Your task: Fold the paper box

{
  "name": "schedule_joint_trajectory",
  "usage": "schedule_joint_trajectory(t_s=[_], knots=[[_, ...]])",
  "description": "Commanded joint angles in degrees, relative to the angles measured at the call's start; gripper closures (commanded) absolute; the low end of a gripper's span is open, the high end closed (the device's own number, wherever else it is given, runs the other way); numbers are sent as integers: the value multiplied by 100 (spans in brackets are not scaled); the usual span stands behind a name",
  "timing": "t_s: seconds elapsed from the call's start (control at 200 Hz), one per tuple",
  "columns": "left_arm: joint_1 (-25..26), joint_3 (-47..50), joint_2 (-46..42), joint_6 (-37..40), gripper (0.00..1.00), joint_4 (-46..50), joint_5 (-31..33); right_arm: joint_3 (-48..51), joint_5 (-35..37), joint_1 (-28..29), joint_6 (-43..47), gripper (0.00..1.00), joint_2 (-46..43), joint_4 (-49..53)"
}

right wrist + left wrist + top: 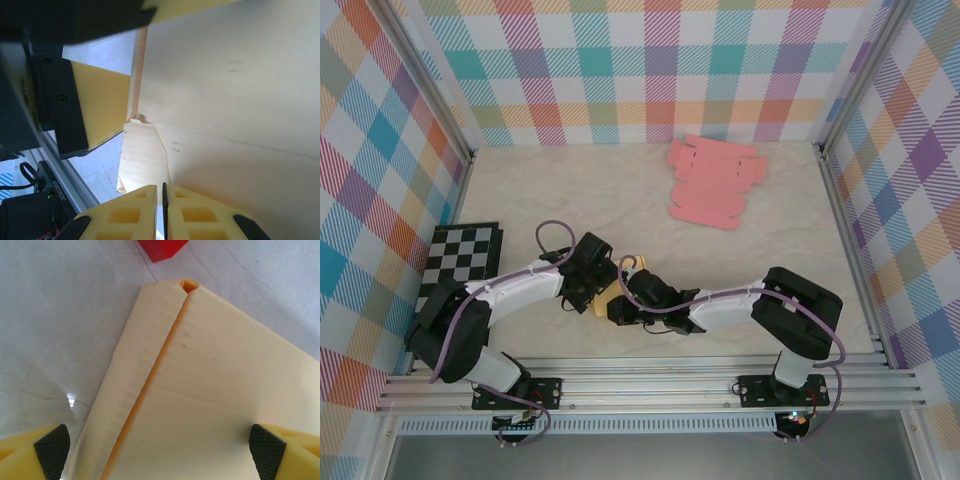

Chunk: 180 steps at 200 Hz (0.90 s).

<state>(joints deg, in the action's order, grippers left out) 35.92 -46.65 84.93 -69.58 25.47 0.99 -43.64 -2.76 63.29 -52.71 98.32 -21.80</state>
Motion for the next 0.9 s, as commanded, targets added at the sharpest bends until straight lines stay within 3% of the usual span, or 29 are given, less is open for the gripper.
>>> schedule_joint_trajectory(t_s=[0.0, 0.11, 0.23, 0.335, 0.41, 0.49, 0.56, 0.745, 0.895], knots=[[55, -354, 279, 205, 4, 852, 160, -67, 184, 39, 113, 86, -147, 0], [51, -520, 467, 532, 4, 872, 181, 66, 571, 20, 416, 82, -876, 640], [42, -614, 525, 1069, 4, 653, 221, -163, 1376, -113, 1050, 73, -1896, 2389], [46, -716, 559, 1657, 5, 384, 223, -152, 1639, -766, 1344, 64, -2572, 3343], [46, -830, 608, 2089, 5, 197, 164, -72, 1309, -1455, 1516, 54, -2799, 3464], [46, -895, 622, 2514, 6, -51, 118, -206, 561, -2155, 1752, 52, -2579, 3401], [46, -958, 656, 2898, 7, -230, 110, -524, 211, -2432, 2034, 51, -2090, 3400], [46, -1253, 897, 3688, 8, -504, 85, -1416, -54, -2519, 2307, 51, -732, 3333], [46, -1382, 1020, 3705, 9, -495, 132, -1664, -284, -2507, 1983, 53, -65, 3182]])
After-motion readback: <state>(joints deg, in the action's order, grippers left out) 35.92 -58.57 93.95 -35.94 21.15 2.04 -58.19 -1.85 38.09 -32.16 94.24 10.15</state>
